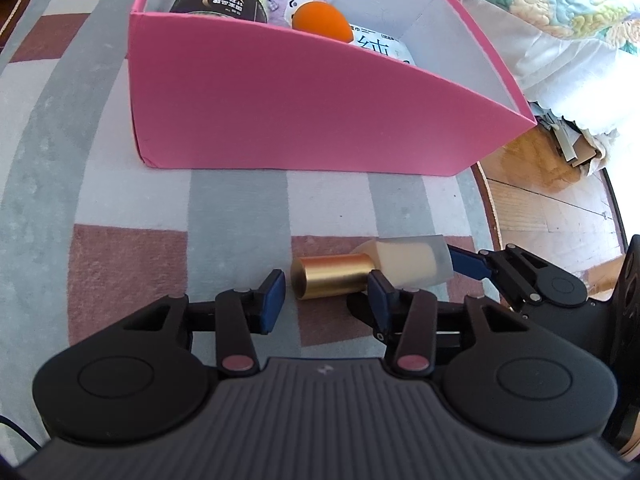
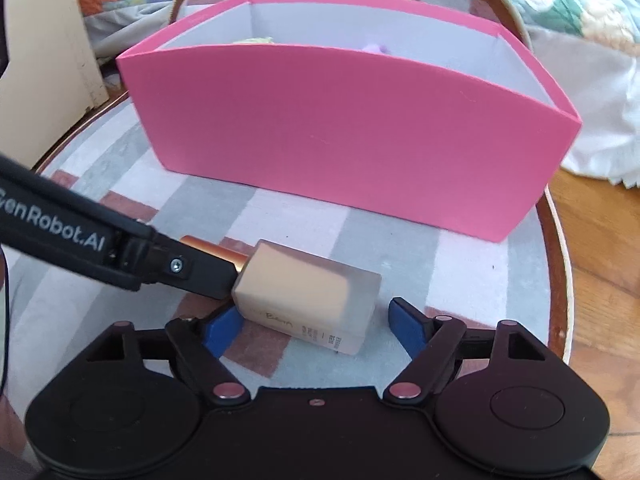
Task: Organize objects
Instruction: 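Close both grippers on the foundation bottle's gold cap and glass body, then lift the foundation bottle with both grippers and carry it over the pink box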
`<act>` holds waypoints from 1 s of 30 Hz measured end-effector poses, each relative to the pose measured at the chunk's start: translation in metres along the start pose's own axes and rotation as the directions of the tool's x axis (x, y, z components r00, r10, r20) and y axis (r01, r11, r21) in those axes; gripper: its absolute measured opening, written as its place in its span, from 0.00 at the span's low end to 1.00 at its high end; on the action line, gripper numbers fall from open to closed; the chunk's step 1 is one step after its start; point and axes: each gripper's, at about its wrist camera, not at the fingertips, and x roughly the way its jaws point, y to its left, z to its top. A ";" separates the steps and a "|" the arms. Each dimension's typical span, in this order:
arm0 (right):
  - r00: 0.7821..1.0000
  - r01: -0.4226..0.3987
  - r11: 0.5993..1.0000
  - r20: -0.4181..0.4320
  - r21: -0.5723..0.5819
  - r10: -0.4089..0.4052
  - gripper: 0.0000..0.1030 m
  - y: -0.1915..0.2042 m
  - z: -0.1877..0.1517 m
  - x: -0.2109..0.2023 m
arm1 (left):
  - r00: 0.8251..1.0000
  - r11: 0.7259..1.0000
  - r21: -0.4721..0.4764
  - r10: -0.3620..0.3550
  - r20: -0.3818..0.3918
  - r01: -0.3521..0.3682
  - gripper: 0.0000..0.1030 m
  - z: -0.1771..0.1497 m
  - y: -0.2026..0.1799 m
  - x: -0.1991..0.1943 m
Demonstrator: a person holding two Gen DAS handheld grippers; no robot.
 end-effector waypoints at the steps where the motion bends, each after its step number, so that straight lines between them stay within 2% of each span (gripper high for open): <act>1: 1.000 0.005 1.000 -0.002 -0.004 -0.005 0.80 0.001 0.000 0.000 | 1.000 1.000 -0.003 0.001 -0.002 -0.001 0.44 0.000 0.001 -0.002; 3: 1.000 0.003 1.000 -0.009 0.005 -0.002 0.78 0.001 0.001 -0.001 | 1.000 1.000 -0.015 -0.018 0.005 0.018 0.48 0.002 0.004 -0.008; 7: 0.999 0.010 1.000 -0.038 0.013 -0.009 0.68 0.007 0.004 -0.006 | 0.998 0.998 -0.037 -0.046 0.051 0.047 0.52 0.007 0.008 -0.017; 11: 0.999 -0.001 0.999 -0.045 0.036 0.002 0.70 0.006 0.004 -0.008 | 0.992 0.990 -0.062 -0.122 0.043 0.125 0.54 0.011 0.011 -0.012; 13: 0.999 -0.013 0.999 -0.031 0.048 0.014 0.71 0.004 0.002 -0.007 | 0.992 0.992 -0.048 -0.116 0.048 0.118 0.54 0.010 0.007 -0.008; 15: 1.000 -0.013 0.998 -0.012 0.055 0.014 0.71 0.002 -0.001 -0.005 | 0.995 0.997 -0.009 -0.082 0.059 0.083 0.53 0.008 0.000 -0.004; 20: 1.000 0.013 1.000 -0.003 0.017 -0.013 0.69 0.005 -0.002 -0.007 | 0.997 0.998 0.052 -0.036 0.067 0.032 0.53 0.001 -0.011 -0.002; 24: 1.000 0.001 1.000 -0.013 0.009 -0.001 0.68 0.006 -0.002 -0.008 | 0.998 0.999 0.024 -0.045 0.047 0.044 0.53 0.000 -0.008 -0.007; 27: 1.000 -0.004 1.000 -0.008 -0.006 0.004 0.67 0.008 -0.001 -0.015 | 0.996 0.998 0.022 -0.061 0.065 0.059 0.53 -0.001 -0.008 -0.017; 30: 1.000 -0.010 1.000 0.009 -0.026 0.010 0.67 0.012 0.004 -0.020 | 0.996 0.998 0.061 -0.028 0.080 0.023 0.51 -0.004 -0.017 -0.031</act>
